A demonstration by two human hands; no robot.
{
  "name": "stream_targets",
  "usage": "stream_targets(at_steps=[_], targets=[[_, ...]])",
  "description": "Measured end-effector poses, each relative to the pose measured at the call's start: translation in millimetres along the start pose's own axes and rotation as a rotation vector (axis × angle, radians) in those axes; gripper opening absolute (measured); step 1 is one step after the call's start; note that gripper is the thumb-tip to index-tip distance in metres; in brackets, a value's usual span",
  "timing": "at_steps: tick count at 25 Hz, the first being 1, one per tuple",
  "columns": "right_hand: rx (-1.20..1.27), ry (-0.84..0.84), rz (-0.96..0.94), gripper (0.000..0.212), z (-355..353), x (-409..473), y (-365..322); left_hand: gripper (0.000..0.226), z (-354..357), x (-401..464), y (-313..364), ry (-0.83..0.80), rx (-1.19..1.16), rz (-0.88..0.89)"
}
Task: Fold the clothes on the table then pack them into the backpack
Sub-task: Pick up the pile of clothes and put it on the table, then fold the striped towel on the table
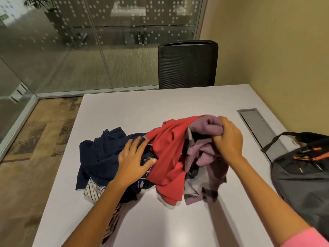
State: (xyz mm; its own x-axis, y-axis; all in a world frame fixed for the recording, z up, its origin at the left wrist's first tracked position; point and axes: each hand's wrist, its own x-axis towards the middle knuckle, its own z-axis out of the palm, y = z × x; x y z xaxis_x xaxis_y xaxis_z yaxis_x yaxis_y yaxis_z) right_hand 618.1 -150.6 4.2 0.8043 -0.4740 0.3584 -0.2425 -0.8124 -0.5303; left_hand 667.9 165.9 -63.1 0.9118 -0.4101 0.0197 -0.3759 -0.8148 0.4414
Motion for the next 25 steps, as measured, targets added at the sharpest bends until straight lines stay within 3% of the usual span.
stream_targets(at_steps=[2, 4, 9, 13, 15, 17, 18, 22, 25], targets=[[-0.064, 0.075, 0.065, 0.038, -15, 30, 17, 0.089, 16, -4, -19, -0.123, 0.188, -0.261], [-0.149, 0.152, 0.151, 0.039, -32, 58, 37, 0.096, 26, -9, -31, -0.235, 0.221, -0.435], [-0.258, 0.248, 0.282, 0.04, -58, 97, 87, 0.101, 47, -15, -33, -0.246, 0.236, -0.452], [-0.38, -0.004, 0.236, 0.037, -18, 78, 116, 0.114, 58, -15, -36, -0.192, 0.242, -0.448], [-0.464, -0.255, 0.193, 0.041, 16, 57, 129, 0.111, 60, -15, -38, -0.192, 0.241, -0.441], [-0.568, -0.616, 0.173, 0.059, 49, 33, 132, 0.105, 59, -15, -37, -0.179, 0.256, -0.438], [-0.603, -0.699, 0.181, 0.065, 67, 20, 128, 0.104, 59, -15, -37, -0.133, 0.259, -0.432], [-0.613, -0.589, 0.214, 0.072, 105, -14, 77, 0.082, 51, -5, -35, -0.001, 0.161, -0.508], [-0.521, -0.716, 0.029, 0.099, 117, -24, 39, 0.042, 37, 12, -29, 0.069, 0.029, -0.512]])
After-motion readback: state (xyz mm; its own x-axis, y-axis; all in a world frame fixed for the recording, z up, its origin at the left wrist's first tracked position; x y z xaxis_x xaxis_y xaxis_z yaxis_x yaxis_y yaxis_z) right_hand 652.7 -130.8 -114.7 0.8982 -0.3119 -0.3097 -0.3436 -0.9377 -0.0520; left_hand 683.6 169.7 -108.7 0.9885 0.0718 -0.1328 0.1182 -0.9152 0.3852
